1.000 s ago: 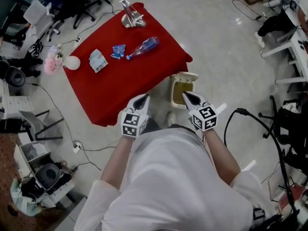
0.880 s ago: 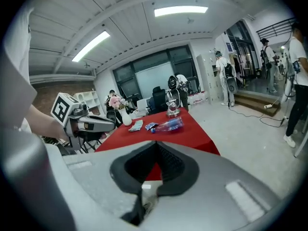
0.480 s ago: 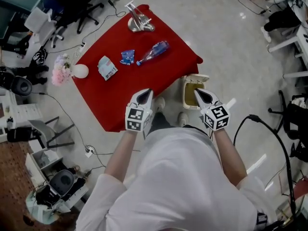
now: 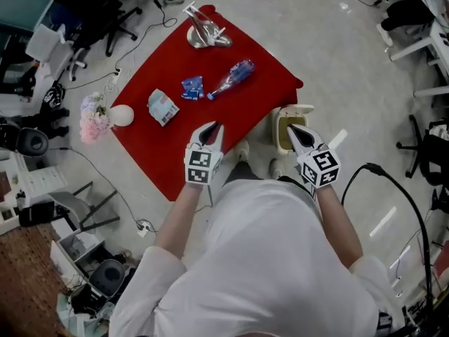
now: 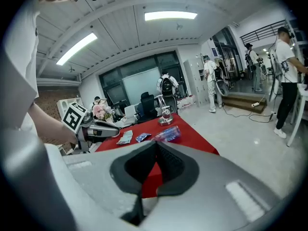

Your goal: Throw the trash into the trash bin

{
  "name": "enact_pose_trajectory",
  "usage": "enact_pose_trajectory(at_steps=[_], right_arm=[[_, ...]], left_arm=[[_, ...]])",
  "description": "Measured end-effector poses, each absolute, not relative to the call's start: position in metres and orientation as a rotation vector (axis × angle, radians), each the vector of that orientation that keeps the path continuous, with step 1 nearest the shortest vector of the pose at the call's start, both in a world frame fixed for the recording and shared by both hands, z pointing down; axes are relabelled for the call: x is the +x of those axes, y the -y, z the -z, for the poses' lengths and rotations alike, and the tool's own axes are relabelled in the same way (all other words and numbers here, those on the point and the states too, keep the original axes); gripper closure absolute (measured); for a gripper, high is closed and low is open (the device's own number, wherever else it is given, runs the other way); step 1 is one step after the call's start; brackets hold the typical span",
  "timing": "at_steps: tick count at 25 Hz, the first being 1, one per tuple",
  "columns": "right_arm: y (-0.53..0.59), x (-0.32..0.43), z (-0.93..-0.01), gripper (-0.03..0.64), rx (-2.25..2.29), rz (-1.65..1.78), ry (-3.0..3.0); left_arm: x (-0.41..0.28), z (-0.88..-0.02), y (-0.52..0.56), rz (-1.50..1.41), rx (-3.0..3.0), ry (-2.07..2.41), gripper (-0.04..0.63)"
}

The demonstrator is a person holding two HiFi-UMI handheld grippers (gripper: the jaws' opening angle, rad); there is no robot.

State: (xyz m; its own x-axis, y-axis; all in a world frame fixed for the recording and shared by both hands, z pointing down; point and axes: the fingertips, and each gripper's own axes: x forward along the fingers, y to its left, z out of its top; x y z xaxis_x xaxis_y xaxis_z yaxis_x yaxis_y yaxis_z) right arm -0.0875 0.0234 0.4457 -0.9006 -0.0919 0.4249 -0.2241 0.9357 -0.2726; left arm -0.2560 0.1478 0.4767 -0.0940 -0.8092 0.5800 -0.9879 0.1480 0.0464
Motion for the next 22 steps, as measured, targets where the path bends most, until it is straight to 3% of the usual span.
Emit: enact_pose_trajectory(at_steps=[22], right_arm=[[-0.016,-0.086,-0.464,0.617,0.615,-0.556,2.550]], left_arm=[[-0.354,-0.581,-0.094,-0.837,1.809,1.600,0.391]])
